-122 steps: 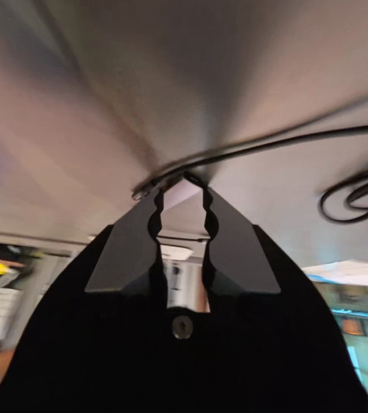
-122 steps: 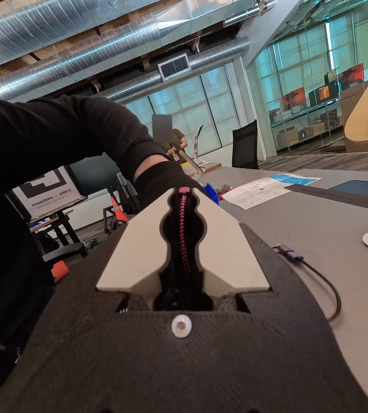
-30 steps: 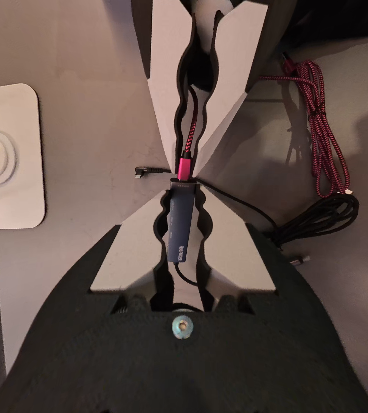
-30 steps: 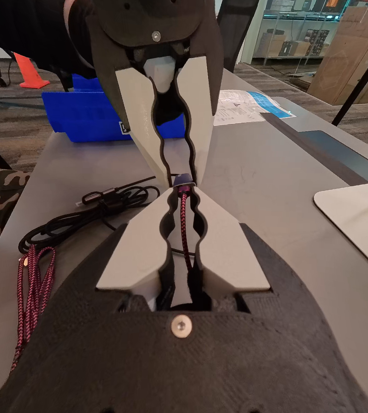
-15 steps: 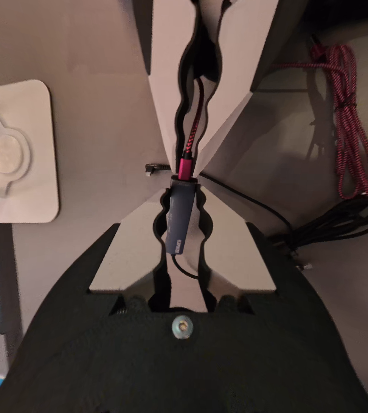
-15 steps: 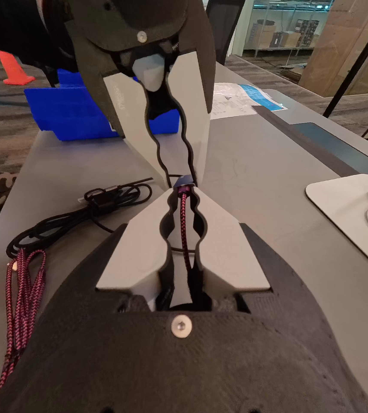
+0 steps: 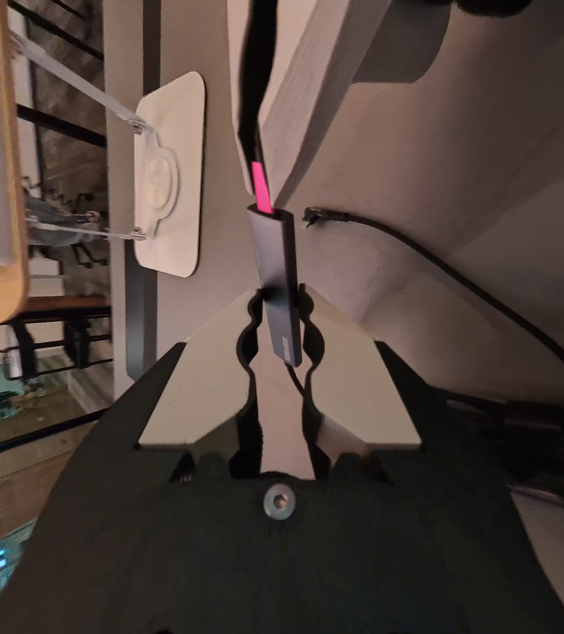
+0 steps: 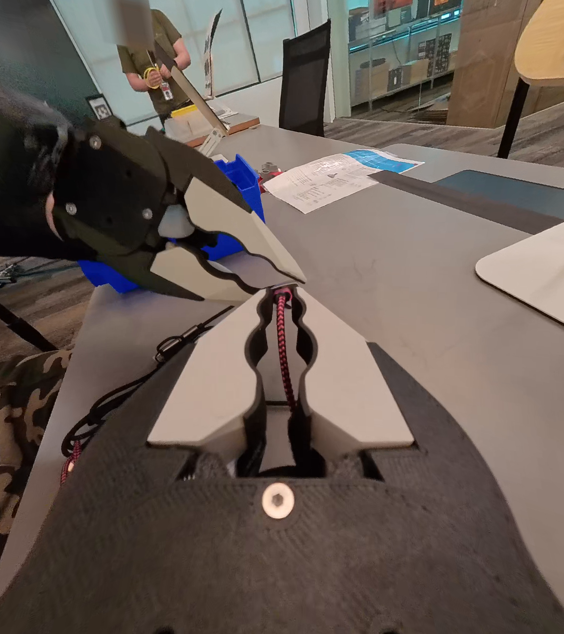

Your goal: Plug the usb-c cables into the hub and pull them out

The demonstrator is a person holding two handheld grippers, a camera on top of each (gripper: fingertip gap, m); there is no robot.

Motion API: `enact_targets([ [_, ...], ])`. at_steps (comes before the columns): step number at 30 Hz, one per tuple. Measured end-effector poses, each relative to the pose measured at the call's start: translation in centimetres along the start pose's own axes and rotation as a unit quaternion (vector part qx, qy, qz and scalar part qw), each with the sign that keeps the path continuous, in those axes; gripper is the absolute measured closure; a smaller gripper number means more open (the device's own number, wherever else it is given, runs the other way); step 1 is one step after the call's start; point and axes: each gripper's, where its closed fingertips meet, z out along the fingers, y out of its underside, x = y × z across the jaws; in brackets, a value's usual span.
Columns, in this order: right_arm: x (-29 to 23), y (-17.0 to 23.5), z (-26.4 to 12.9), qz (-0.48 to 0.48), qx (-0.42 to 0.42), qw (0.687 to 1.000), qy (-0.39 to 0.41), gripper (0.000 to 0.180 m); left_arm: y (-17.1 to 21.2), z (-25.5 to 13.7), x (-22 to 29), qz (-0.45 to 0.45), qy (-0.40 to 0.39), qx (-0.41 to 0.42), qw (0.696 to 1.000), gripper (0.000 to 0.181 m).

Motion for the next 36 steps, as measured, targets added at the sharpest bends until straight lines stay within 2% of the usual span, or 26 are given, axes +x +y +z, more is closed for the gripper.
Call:
enact_targets([
  [3,0.2,-0.2,-0.1,0.000,0.004,1.000,0.004,0.171,-0.1,0.4,-0.4,0.019,-0.026,-0.004,0.999,0.164],
  [7,0.2,-1.6,-1.0,0.032,0.050,0.998,-0.018,0.162,0.2,0.1,-1.5,0.056,-0.066,-0.006,0.996,0.165],
  [10,1.8,-2.0,-2.0,0.053,0.065,0.996,0.009,0.159,1.3,-0.2,-2.0,0.084,-0.088,-0.008,0.993,0.164],
  [16,3.9,0.6,-1.5,0.060,-0.001,0.997,0.052,0.158,1.7,-1.8,-2.1,0.173,-0.118,0.018,0.978,0.164],
  [20,-0.8,1.2,0.3,0.037,-0.030,0.997,-0.063,0.156,1.7,-1.7,-1.7,0.235,-0.127,0.023,0.963,0.164],
  [21,-2.1,1.5,0.7,0.036,-0.041,0.994,-0.095,0.160,1.5,-1.7,-1.8,0.252,-0.134,0.028,0.958,0.164],
  [24,-4.0,1.9,1.4,0.034,-0.050,0.989,-0.134,0.160,1.1,-1.2,-2.1,0.276,-0.133,0.034,0.951,0.165],
  [27,-4.1,2.6,2.0,0.031,-0.066,0.989,-0.129,0.170,1.0,0.1,-2.0,0.295,-0.121,0.034,0.947,0.165],
  [30,-3.9,3.7,2.9,0.019,-0.090,0.990,-0.108,0.171,1.0,1.9,-1.4,0.335,-0.108,0.025,0.936,0.167],
  [33,-2.2,5.6,3.1,0.008,-0.141,0.988,-0.058,0.162,1.3,3.7,-1.1,0.375,-0.103,0.015,0.921,0.168],
  [36,0.0,5.7,2.0,0.014,-0.149,0.989,-0.013,0.154,2.5,5.2,-1.3,0.395,-0.103,-0.004,0.913,0.168],
])
